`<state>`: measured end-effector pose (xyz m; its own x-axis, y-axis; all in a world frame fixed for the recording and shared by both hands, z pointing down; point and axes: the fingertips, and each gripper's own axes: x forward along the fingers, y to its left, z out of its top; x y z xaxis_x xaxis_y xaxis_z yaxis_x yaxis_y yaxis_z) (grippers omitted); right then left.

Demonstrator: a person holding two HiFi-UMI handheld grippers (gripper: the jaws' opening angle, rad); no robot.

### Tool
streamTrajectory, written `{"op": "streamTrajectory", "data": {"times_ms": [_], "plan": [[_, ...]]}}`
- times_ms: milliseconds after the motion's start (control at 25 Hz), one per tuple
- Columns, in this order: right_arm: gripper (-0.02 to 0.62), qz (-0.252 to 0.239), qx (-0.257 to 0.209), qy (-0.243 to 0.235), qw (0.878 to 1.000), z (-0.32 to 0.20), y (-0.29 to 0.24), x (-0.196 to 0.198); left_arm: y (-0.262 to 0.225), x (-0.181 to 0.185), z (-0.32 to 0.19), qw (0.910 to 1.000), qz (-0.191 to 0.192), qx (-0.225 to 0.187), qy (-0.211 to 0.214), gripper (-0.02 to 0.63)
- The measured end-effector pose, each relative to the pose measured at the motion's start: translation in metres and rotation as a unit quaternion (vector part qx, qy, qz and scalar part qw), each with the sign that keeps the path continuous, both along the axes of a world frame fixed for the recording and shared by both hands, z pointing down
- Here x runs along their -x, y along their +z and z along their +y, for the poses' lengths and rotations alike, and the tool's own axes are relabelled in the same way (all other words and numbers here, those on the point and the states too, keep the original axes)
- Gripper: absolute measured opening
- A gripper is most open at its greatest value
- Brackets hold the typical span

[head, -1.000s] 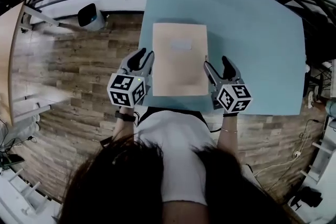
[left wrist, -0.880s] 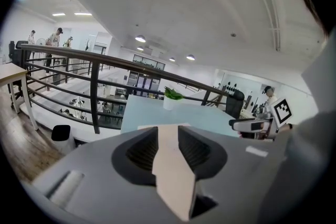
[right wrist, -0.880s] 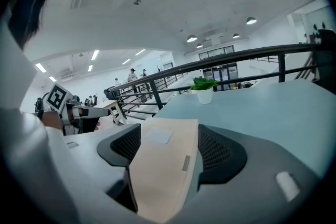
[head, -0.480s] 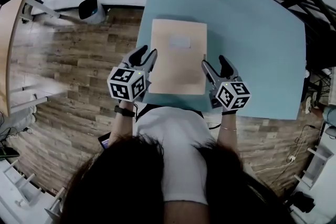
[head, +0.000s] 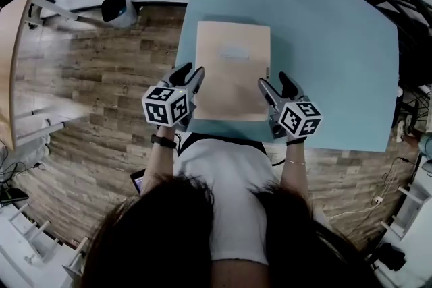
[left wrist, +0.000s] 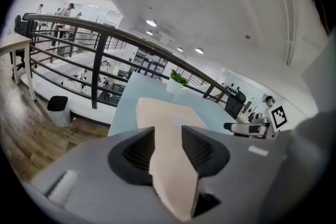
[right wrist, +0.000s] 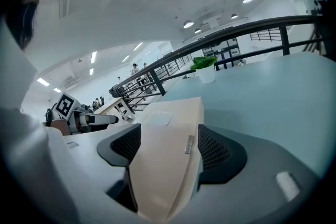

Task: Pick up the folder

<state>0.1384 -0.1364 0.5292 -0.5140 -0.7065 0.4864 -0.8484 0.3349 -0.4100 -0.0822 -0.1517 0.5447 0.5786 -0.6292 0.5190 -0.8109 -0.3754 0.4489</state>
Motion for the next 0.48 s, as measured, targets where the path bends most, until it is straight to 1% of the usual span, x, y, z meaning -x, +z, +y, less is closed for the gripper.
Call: {"op": "streamTrajectory", "data": {"times_ms": [240,480], "plan": [[0.316,-0.015,0.033,0.003,0.999,0.006,0.028,0.003,0.026,0.005,0.008,0.9991,0.023,0.036,-0.003,0.17],[0.316,-0.027,0.054,0.007,0.998,0.009,0.045,0.002,0.043,0.004,0.015,0.9971,0.043,0.062,-0.005,0.181]]}}
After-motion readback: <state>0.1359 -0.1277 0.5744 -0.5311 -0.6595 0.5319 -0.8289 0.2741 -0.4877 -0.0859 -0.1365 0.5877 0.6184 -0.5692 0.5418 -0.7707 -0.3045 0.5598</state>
